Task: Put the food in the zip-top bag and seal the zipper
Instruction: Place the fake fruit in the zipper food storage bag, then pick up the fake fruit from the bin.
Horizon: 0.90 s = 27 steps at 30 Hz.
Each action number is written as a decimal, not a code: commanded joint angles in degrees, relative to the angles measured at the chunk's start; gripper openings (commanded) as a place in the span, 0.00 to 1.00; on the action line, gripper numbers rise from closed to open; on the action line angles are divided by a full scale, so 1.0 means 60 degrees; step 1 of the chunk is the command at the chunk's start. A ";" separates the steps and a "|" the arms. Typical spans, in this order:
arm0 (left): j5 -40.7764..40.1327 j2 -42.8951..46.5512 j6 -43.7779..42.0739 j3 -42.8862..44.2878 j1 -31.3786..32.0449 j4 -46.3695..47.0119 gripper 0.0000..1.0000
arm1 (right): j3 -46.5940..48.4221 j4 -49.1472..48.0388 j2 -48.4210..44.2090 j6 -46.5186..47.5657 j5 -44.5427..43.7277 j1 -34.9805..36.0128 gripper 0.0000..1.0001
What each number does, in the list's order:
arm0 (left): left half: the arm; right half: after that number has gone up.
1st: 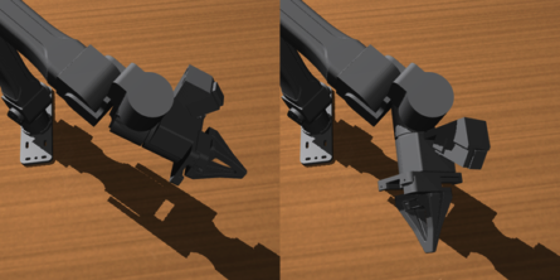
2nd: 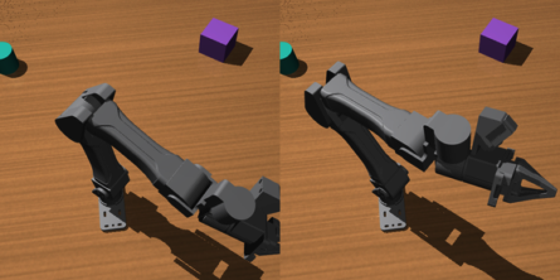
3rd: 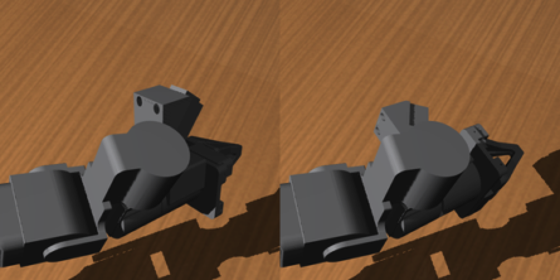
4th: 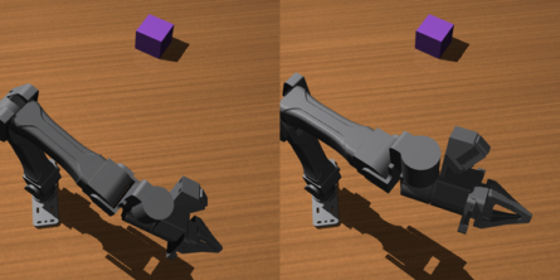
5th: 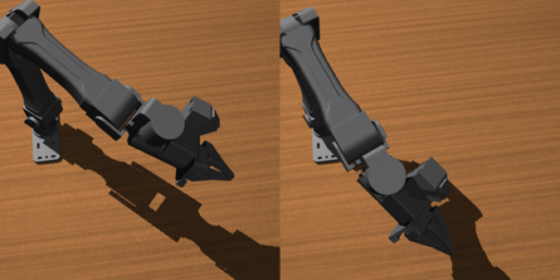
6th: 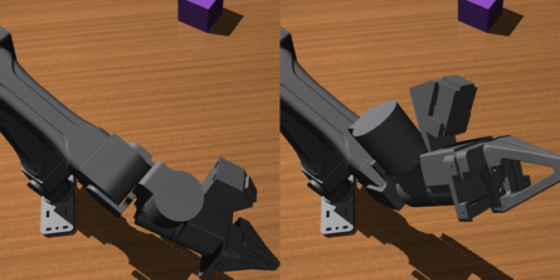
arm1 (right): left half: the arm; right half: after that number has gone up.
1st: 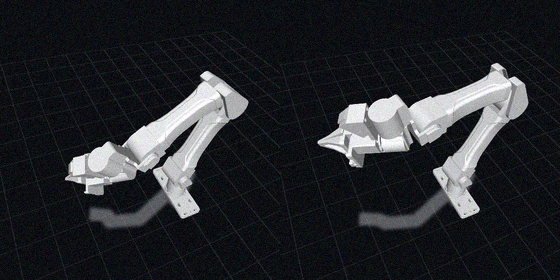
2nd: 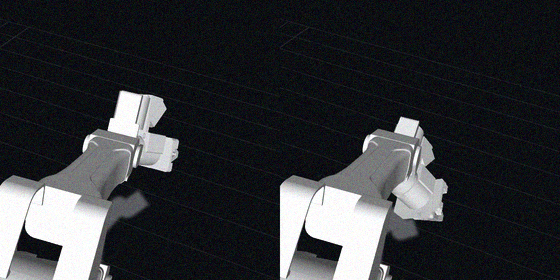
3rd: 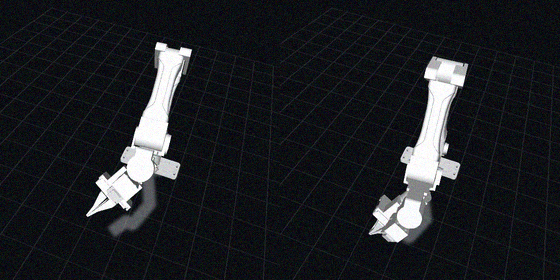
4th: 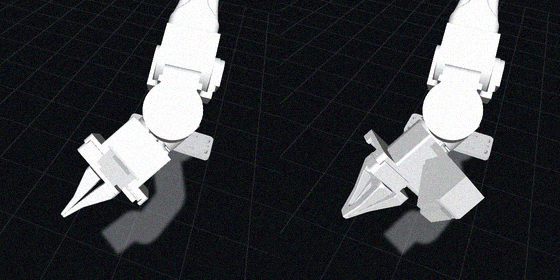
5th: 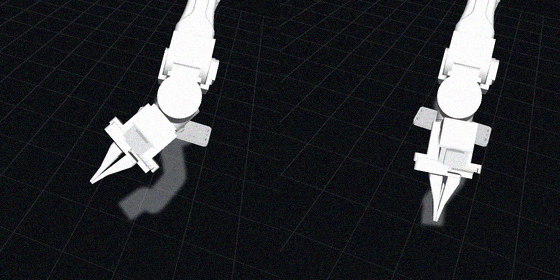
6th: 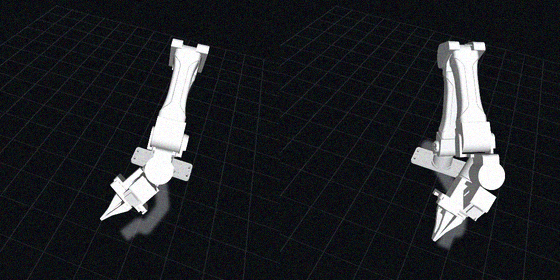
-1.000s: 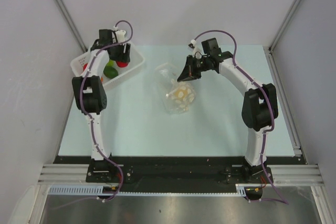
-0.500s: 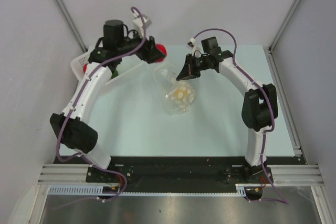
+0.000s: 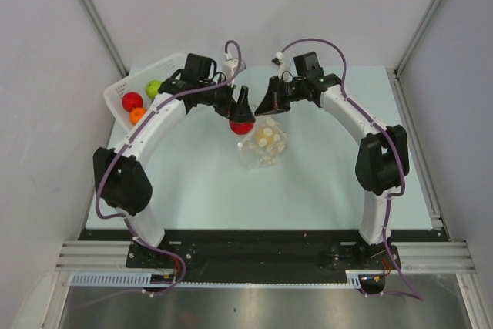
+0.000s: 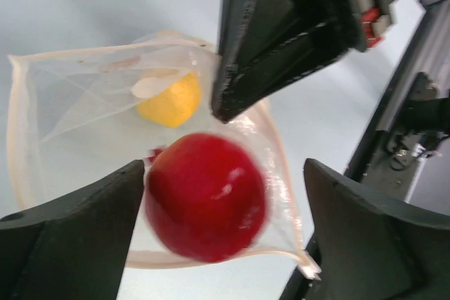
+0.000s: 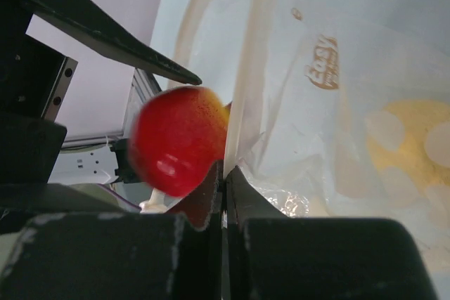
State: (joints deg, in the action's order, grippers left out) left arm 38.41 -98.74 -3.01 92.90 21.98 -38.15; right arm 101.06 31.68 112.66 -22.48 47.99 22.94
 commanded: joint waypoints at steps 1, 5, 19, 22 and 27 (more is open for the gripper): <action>0.1111 0.0387 -0.0321 0.1169 -0.0278 -0.0600 1.00 | 0.0032 -0.1017 -0.0686 -0.0325 0.0425 0.0044 0.00; 0.1421 0.0548 0.1051 0.1493 -0.1578 0.0102 1.00 | 0.0062 -0.1033 -0.0788 -0.0340 0.0440 0.0044 0.00; -0.3574 -0.2039 0.2069 0.2809 -0.5185 0.1540 1.00 | -0.0084 -0.0915 -0.0833 -0.0135 0.0264 -0.0044 0.00; -0.3809 -0.2920 0.1732 0.3745 -0.5596 0.1071 0.99 | -0.0158 -0.0973 -0.0789 -0.0194 0.0176 -0.0117 0.00; -0.4468 -0.4767 0.1351 0.5299 -0.5699 0.0616 0.98 | -0.0217 -0.1018 -0.0745 -0.0208 0.0161 -0.0161 0.00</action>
State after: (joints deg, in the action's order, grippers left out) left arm 16.16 -122.15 7.44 116.79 -12.05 -31.86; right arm 99.53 27.64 110.65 -23.92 49.01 22.35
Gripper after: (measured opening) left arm 0.982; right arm 0.010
